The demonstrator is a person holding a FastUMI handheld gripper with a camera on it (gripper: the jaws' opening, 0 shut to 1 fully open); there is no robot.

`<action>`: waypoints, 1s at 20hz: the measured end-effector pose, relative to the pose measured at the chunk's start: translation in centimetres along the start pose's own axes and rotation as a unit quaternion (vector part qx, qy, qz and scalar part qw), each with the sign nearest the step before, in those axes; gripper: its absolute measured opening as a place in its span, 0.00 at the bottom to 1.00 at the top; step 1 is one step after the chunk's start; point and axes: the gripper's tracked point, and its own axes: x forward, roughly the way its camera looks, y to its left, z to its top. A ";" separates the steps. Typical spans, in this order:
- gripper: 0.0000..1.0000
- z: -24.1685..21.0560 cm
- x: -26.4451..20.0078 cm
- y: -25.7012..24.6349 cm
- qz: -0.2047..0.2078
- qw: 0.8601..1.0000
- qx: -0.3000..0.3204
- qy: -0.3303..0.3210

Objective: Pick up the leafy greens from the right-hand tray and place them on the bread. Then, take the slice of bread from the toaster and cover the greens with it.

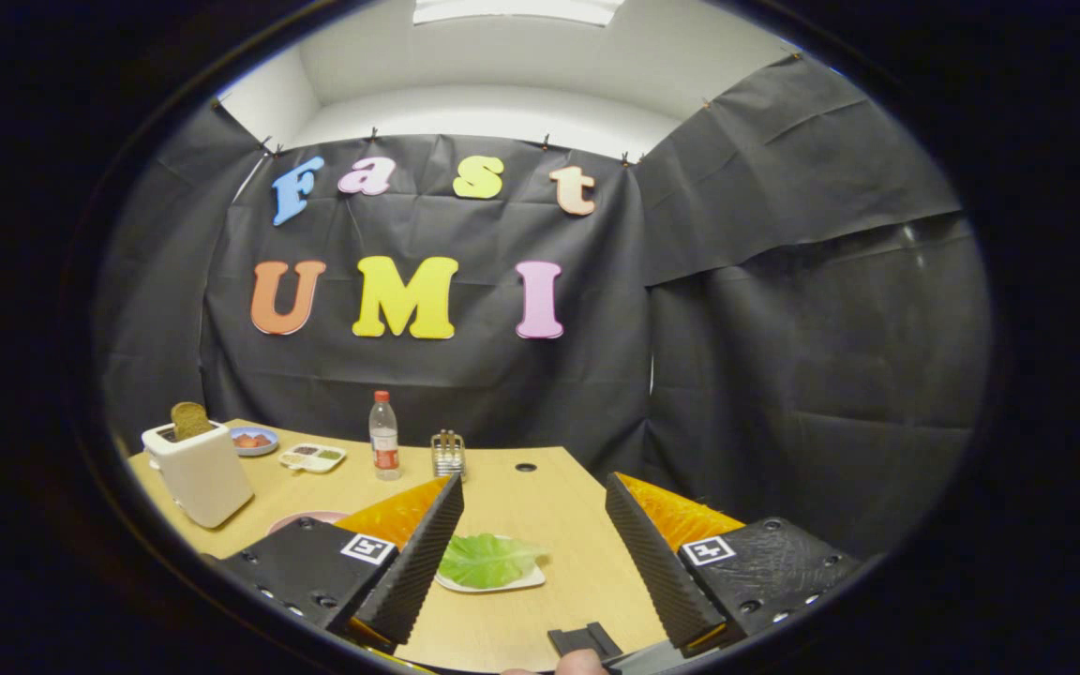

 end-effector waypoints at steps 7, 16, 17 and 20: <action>0.95 -3.4 1.5 -1.0 -0.011 0.999 0.017 0.045; 0.95 -8.6 5.8 -0.7 0.014 0.989 0.064 0.131; 0.95 -9.2 6.6 -0.8 0.014 0.988 0.070 0.138; 0.96 -11.2 9.5 -1.1 0.013 0.982 0.085 0.166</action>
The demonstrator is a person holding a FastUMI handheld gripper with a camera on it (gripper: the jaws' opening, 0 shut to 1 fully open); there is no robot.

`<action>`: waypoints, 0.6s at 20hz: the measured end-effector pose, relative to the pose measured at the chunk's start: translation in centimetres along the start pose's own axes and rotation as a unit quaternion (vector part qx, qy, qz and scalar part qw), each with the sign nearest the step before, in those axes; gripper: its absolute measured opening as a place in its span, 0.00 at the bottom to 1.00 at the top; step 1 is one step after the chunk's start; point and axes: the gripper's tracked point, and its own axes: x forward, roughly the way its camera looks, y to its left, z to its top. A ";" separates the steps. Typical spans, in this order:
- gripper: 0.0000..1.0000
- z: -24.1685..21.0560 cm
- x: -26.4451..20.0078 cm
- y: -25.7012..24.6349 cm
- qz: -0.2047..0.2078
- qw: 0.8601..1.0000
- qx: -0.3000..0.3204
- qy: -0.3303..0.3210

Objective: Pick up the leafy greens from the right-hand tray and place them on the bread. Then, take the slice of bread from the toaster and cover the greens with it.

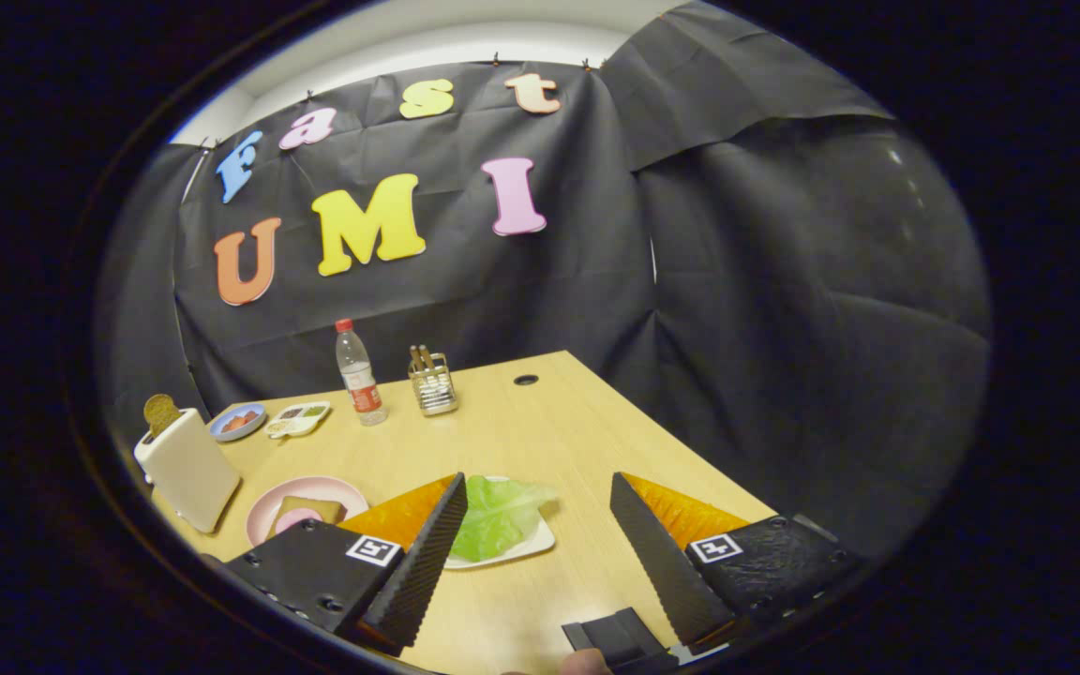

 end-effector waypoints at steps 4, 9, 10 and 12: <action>0.96 -2.1 4.5 -0.6 0.001 0.996 0.062 0.067; 0.96 -4.1 8.2 -0.2 0.003 0.985 0.128 0.117; 0.96 -4.5 8.6 -0.4 0.002 0.983 0.136 0.122; 0.96 -4.8 9.2 -0.8 -0.003 0.980 0.150 0.128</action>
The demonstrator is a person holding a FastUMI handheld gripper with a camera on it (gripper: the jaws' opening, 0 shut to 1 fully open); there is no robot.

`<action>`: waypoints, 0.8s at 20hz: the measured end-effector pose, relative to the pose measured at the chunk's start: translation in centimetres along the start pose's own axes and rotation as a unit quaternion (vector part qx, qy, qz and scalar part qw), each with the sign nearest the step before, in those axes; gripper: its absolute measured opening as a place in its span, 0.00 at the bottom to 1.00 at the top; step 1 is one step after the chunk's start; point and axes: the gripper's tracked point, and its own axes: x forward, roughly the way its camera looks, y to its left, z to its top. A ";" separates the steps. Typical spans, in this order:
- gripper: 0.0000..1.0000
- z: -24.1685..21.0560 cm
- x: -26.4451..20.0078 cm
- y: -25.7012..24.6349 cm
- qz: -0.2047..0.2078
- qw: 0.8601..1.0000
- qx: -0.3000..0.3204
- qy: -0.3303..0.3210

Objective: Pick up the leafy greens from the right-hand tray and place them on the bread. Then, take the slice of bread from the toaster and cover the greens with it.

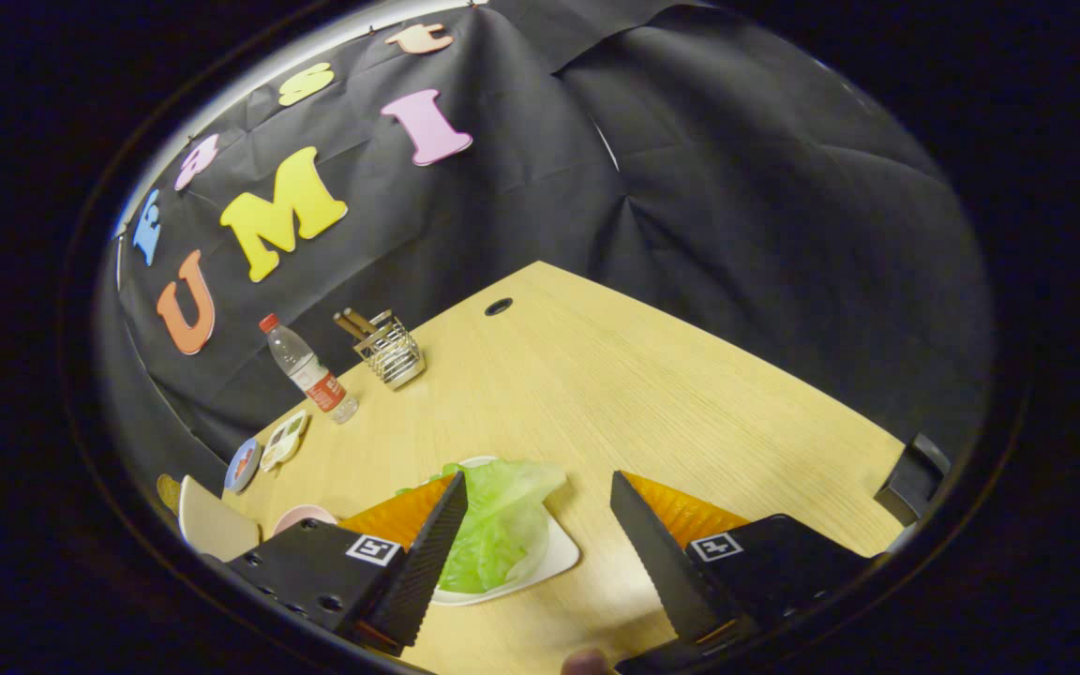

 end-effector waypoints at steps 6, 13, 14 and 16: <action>0.96 -0.8 3.2 1.2 0.005 0.998 0.056 0.021; 0.53 -1.7 4.8 0.6 -0.001 0.992 0.116 0.047; 0.41 -1.5 4.3 0.3 -0.006 0.992 0.116 0.046; 0.18 -0.8 4.5 0.2 -0.006 0.993 0.116 0.038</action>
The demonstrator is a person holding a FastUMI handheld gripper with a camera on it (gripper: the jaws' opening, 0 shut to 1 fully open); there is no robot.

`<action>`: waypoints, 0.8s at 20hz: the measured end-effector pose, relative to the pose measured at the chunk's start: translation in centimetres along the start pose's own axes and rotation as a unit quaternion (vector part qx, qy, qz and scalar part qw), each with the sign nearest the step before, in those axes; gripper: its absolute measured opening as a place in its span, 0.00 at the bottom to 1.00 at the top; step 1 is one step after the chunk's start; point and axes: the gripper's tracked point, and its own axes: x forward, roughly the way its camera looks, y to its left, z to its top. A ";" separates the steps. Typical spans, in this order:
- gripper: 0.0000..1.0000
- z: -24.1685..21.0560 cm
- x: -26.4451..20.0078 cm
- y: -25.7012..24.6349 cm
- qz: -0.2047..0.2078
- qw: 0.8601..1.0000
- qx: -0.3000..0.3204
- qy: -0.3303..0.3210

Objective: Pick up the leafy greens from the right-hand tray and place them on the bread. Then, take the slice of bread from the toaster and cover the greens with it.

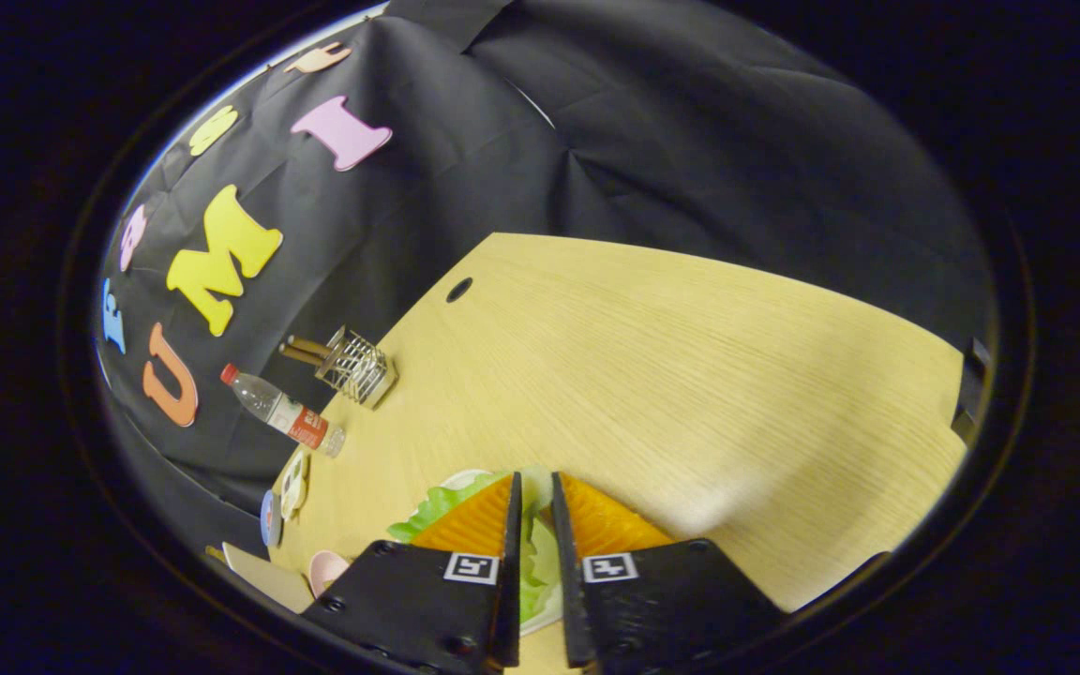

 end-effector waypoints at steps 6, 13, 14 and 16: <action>0.00 1.2 -1.9 1.4 0.018 0.998 -0.050 -0.034; 0.00 2.4 -7.4 7.2 0.065 0.991 -0.085 -0.081; 0.00 2.3 -8.2 8.2 0.073 0.990 -0.087 -0.086; 0.00 1.9 -9.8 10.3 0.087 0.987 -0.097 -0.096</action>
